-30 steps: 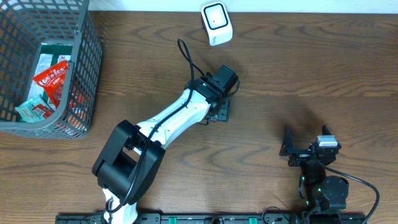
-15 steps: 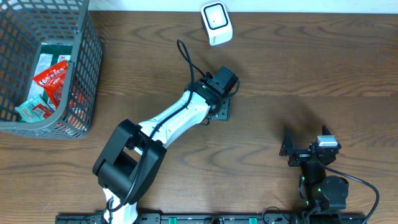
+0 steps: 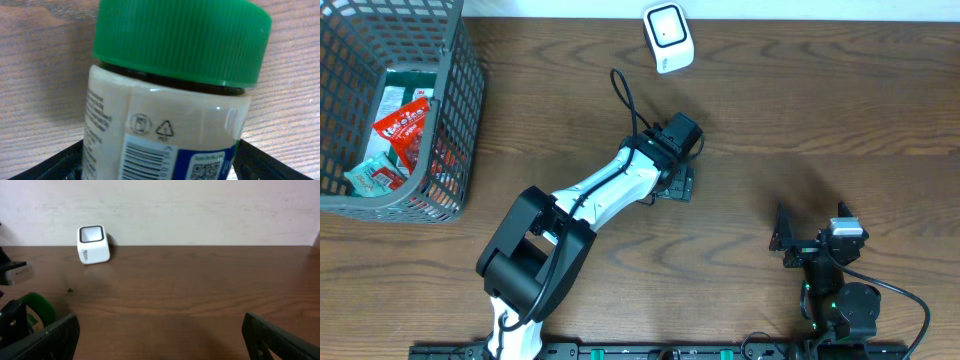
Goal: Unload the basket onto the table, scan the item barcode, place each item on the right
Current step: 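Hold the jar's barcode facing the scanner with the left gripper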
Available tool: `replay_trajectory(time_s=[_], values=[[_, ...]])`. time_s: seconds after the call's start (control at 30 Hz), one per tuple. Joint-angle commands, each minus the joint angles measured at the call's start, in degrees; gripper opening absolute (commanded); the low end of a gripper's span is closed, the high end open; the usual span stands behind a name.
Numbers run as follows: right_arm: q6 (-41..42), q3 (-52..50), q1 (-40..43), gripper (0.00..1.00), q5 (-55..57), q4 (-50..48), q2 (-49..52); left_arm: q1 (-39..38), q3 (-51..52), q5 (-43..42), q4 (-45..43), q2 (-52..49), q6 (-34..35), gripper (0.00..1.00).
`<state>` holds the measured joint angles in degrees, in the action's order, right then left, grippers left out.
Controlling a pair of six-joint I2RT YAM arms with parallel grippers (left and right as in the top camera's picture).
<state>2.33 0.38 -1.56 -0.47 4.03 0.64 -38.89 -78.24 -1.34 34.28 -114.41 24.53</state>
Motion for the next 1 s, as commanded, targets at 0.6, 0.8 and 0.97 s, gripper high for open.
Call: replay_trajectory(time_s=[0.6, 0.8, 0.97], values=[[-0.26, -0.09, 0.24, 0.99, -0.04, 0.17, -0.26, 0.35, -1.60, 4.81, -2.29, 2.32, -13.31, 0.88], [-0.26, -0.09, 0.24, 0.99, -0.04, 0.17, -0.26, 0.28, -0.33, 4.74, -3.41, 1.29, -12.94, 0.88], [-0.26, -0.09, 0.24, 0.99, -0.04, 0.17, -0.26, 0.31, 0.07, 3.34, -5.09, 0.85, -12.92, 0.88]])
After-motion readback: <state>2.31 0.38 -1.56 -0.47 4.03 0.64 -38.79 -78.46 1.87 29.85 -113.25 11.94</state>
